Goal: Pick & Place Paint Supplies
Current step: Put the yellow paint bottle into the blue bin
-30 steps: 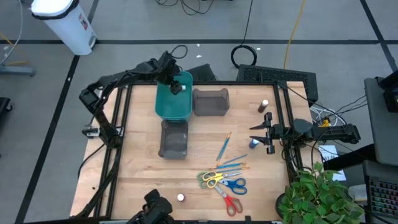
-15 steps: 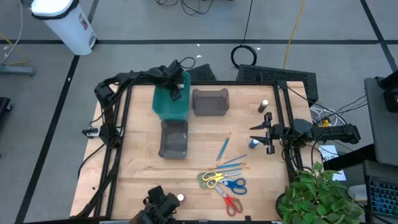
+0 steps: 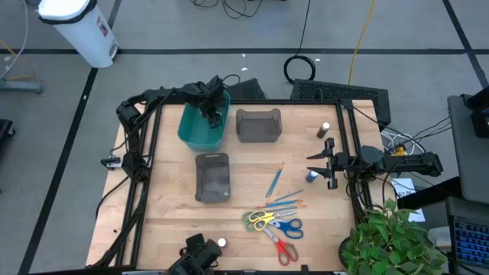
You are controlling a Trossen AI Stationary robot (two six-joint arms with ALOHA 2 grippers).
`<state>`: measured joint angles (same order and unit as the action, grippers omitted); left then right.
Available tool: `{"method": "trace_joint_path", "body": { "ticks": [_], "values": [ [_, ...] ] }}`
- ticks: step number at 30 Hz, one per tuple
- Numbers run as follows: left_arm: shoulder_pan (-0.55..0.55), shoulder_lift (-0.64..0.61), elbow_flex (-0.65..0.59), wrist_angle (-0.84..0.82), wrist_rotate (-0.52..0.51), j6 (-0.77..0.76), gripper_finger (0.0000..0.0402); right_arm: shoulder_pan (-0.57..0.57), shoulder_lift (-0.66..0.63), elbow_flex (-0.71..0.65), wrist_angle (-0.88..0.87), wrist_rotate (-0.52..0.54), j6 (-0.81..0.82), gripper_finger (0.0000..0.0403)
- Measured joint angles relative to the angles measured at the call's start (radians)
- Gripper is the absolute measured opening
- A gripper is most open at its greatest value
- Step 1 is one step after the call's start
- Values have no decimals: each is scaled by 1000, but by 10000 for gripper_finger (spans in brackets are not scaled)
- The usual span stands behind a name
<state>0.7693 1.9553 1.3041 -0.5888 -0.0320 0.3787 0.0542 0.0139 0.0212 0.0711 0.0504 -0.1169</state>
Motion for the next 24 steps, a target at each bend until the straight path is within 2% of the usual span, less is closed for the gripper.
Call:
{"method": "trace_joint_path", "body": {
  "ticks": [9, 12, 17, 24],
  "values": [
    [-32, 0, 0, -14, 16, 38, 244, 0, 0, 0, 0, 0, 0, 155],
    [-37, 0, 0, -14, 15, 54, 211, 0, 0, 0, 0, 0, 0, 155],
    [-39, 0, 0, -12, 10, 32, 130, 0, 0, 0, 0, 0, 0, 155],
    [-39, -3, 1, -14, 5, 16, 130, 0, 0, 0, 0, 0, 0, 155]
  ]
}}
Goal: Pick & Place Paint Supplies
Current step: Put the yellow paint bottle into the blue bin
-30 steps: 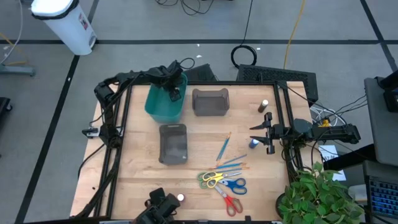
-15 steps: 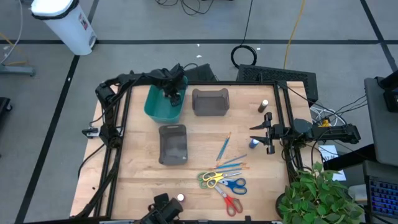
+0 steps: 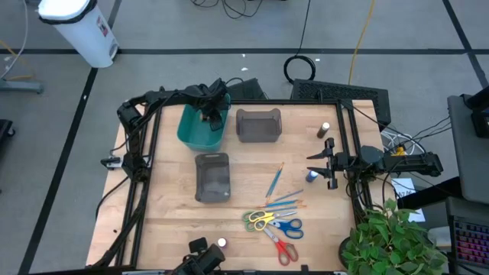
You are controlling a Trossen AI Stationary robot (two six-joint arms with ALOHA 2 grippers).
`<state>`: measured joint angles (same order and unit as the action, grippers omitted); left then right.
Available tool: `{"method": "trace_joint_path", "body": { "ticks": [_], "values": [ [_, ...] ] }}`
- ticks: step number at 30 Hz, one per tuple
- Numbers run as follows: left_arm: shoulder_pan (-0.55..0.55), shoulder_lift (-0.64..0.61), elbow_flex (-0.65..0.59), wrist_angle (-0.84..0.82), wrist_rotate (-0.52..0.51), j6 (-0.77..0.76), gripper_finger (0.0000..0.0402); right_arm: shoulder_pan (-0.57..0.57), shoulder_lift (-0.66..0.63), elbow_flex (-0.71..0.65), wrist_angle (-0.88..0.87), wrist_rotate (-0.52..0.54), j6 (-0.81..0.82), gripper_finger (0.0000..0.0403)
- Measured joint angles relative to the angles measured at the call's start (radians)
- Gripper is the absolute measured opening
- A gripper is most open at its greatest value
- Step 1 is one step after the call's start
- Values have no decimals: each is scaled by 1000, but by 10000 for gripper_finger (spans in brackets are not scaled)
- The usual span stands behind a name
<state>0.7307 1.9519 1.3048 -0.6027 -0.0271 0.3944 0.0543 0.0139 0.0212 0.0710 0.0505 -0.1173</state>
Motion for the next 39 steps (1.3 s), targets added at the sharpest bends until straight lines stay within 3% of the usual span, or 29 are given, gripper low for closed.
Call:
{"method": "trace_joint_path", "body": {
  "ticks": [8, 14, 17, 24, 28, 32, 36, 39],
  "values": [
    [-2, -65, 0, -5, 7, -31, 130, 0, 0, 0, 0, 0, 0, 155],
    [-2, -213, 0, -5, 80, -57, 130, 0, 0, 0, 0, 0, 0, 155],
    [3, -307, 0, 2, 156, -76, 130, 0, 0, 0, 0, 0, 0, 155],
    [29, -511, -68, 133, 450, -143, 130, 0, 0, 0, 0, 0, 0, 155],
    [26, -617, -207, 309, 571, -188, 130, 0, 0, 0, 0, 0, 0, 155],
    [27, -728, -422, 576, 669, -274, 130, 0, 0, 0, 0, 0, 0, 155],
    [13, -822, -663, 998, 783, -410, 130, 0, 0, 0, 0, 0, 0, 155],
    [-9, -854, -841, 1397, 797, -532, 130, 0, 0, 0, 0, 0, 0, 155]
  ]
}}
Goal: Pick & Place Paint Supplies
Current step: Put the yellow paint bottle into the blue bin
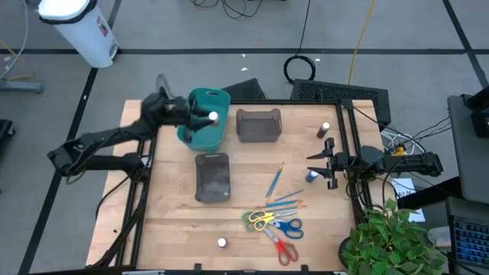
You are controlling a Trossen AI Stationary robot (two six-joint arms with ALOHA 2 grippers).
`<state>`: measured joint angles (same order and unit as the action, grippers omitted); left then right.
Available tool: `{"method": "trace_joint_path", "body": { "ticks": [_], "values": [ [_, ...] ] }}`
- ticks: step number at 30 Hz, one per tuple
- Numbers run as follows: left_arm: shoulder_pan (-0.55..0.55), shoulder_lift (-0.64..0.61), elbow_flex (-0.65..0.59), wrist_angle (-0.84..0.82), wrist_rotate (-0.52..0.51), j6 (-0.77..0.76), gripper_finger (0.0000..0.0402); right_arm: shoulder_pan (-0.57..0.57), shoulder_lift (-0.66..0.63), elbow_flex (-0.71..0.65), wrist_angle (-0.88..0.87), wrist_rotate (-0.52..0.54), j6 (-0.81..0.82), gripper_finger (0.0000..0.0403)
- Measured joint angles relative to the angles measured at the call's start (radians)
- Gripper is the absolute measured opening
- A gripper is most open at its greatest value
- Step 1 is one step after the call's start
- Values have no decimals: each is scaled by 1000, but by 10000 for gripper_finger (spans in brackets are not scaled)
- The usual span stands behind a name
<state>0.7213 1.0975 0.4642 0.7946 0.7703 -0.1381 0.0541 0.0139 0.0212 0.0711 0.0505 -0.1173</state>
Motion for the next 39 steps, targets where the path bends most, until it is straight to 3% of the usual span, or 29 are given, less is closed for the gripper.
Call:
{"method": "trace_joint_path", "body": {
  "ticks": [2, 5, 7, 12, 18, 20, 23, 26, 30, 33, 36, 39],
  "values": [
    [-14, 0, -93, 237, -11, -69, 130, 0, 0, 0, 0, 0, 0, 155],
    [-30, 3, -171, 433, -40, -140, 130, 0, 0, 0, 0, 0, 0, 155],
    [-39, 3, -181, 466, -49, -162, 130, 0, 0, 0, 5, 3, -12, 155],
    [-71, 3, -177, 493, -25, -184, 130, -4, 0, 0, 98, 105, -229, 155],
    [-122, 4, -176, 489, -23, -162, 130, -4, 1, 0, 176, 96, -332, 155],
    [-142, 4, -176, 489, -36, -163, 130, -3, 1, 0, 227, 32, -268, 155],
    [-169, 4, -176, 489, -50, -164, 130, 0, 11, -1, 328, -102, -45, 155],
    [-199, 4, -176, 488, -73, -157, 130, 0, 34, -1, 413, -271, -27, 155],
    [-237, 4, -176, 488, -109, -153, 131, 0, 78, -1, 584, -574, 11, 155],
    [-263, 4, -176, 489, -125, -147, 134, 1, 110, -1, 696, -705, 64, 155],
    [-282, 4, -175, 489, -125, -145, 129, 13, 142, -1, 714, -659, 128, 155],
    [-296, 4, -175, 488, -128, -145, 129, 58, 213, -1, 664, -419, 157, 155]
  ]
}}
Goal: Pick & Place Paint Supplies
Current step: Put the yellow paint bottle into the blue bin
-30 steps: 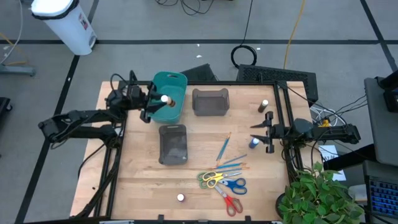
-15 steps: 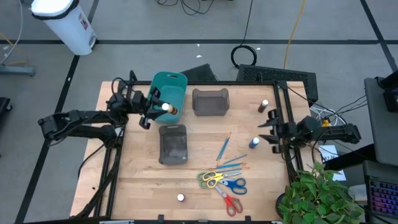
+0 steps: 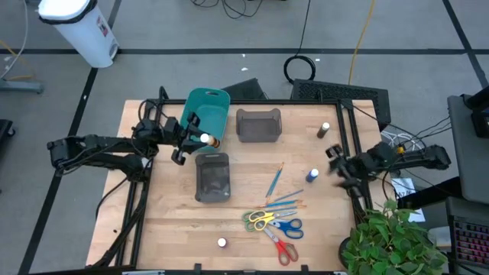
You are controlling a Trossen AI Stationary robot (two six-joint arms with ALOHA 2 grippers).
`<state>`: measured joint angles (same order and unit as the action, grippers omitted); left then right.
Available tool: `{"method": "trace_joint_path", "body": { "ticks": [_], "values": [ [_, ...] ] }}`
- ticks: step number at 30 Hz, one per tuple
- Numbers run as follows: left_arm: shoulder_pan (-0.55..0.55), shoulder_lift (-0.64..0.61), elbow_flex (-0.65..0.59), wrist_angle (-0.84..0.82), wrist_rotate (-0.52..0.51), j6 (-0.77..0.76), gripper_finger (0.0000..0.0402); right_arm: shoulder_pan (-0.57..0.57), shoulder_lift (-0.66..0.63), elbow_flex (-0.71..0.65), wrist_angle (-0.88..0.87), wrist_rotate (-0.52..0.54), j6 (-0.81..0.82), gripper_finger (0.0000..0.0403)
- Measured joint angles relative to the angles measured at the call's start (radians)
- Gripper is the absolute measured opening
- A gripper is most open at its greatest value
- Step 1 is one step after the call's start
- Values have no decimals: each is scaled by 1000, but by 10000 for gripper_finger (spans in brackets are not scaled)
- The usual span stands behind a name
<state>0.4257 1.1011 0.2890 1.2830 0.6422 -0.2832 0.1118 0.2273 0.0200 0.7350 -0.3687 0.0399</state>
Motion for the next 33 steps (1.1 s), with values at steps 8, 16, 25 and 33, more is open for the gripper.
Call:
{"method": "trace_joint_path", "body": {
  "ticks": [8, 16, 25, 33],
  "values": [
    [-53, 0, 0, -3, -37, 0, 129, 124, 396, 34, 310, 517, 6, 155],
    [-161, 1, 23, -88, -151, 63, 129, 142, 875, 399, 229, 632, -130, 227],
    [-299, 1, 97, -263, -264, 163, 129, 86, 1263, 758, 108, 656, -157, 311],
    [-395, 83, 181, -336, -326, 207, 129, 50, 1454, 880, 213, 656, -161, 308]
  ]
}}
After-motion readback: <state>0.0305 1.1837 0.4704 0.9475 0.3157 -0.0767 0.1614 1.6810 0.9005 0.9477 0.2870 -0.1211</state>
